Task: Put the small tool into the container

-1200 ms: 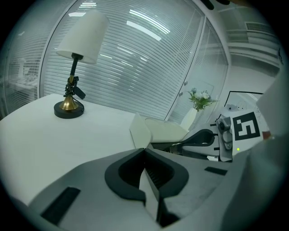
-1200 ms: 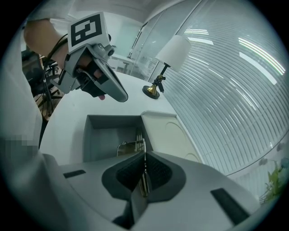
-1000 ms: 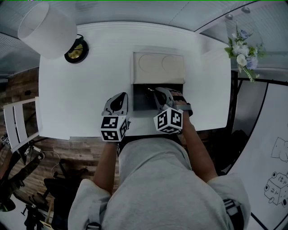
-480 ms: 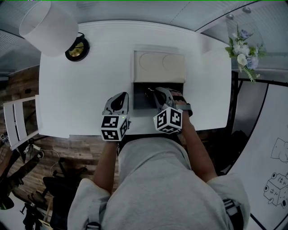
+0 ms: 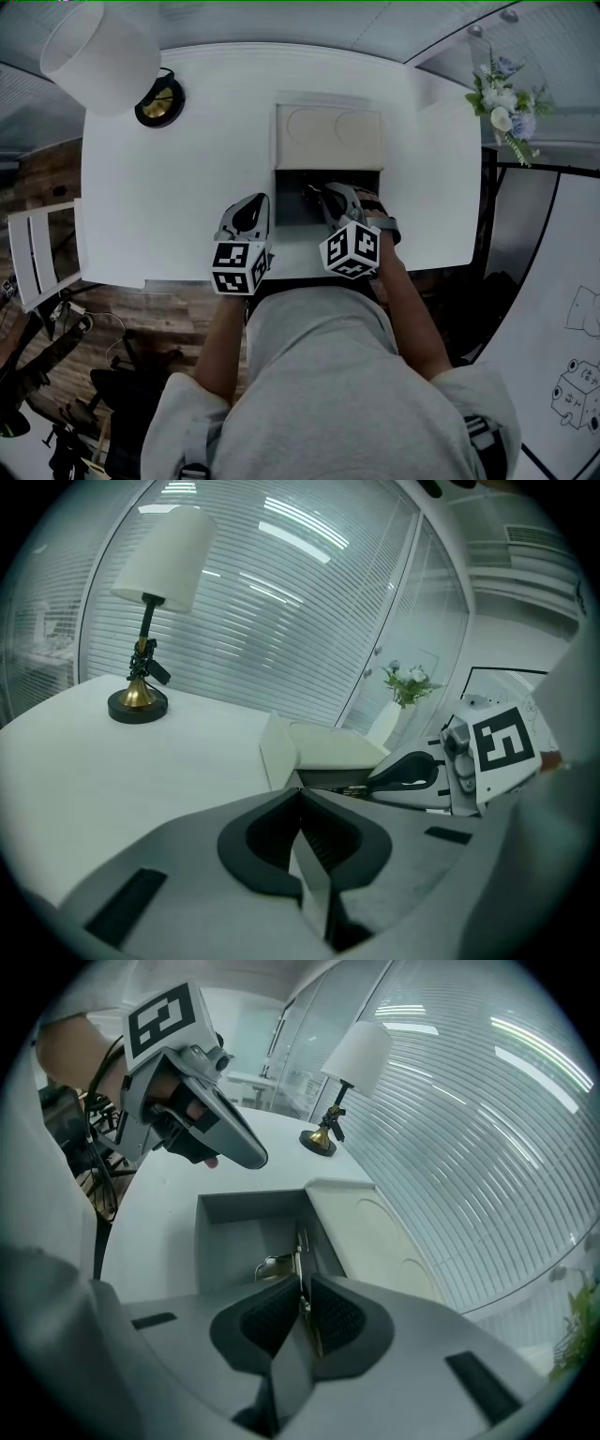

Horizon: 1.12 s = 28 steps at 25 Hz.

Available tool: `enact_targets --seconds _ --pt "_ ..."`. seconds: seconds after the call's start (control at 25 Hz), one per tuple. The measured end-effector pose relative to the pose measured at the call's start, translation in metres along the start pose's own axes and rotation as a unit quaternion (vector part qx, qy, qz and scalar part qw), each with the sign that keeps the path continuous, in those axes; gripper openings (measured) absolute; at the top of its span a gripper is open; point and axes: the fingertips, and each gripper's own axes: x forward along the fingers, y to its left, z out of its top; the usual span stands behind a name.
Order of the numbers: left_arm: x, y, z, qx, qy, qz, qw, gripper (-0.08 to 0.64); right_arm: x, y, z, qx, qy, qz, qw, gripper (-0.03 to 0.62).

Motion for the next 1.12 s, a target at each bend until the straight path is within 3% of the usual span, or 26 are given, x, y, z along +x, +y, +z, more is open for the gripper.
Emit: enact_targets --seconds 0.4,0.44,0.52,0.56,0.72,0.88,1.12 --pt "-0.002 -0.008 0.0 0.007 -0.002 -0.004 1.0 0.023 -0.004 0.004 -0.007 0.01 0.006 0.0 1.0 0.038" --pt "-0.003 -0.008 0.0 0.007 -0.002 -0.004 1.0 0.023 -0.005 0.005 -0.009 0.012 0.008 0.0 1.0 0.05" --pt "-0.004 -0.01 0.0 0.009 -0.003 -0.004 0.9999 0.023 -0.006 0.008 -0.011 0.019 0.011 0.008 1.0 0.151" --pt "-0.005 -0.01 0.0 0.009 -0.003 -0.005 0.9999 0.023 -0.007 0.01 -0.011 0.024 0.01 0.014 1.0 0.171" --pt "-0.01 -0.015 0.001 0.011 -0.005 -0.01 0.9999 0.023 -0.016 0.013 -0.007 0.056 -0.007 0.016 0.998 0.183" --pt "-0.012 -0.024 0.003 0.023 -0.008 -0.015 0.9996 0.023 -0.029 0.003 -0.002 0.11 -0.042 -0.005 0.993 0.178" --pt "-0.014 -0.046 0.004 0.037 -0.017 -0.001 0.9992 0.023 -0.057 -0.008 -0.011 0.212 -0.102 -0.033 0.971 0.083"
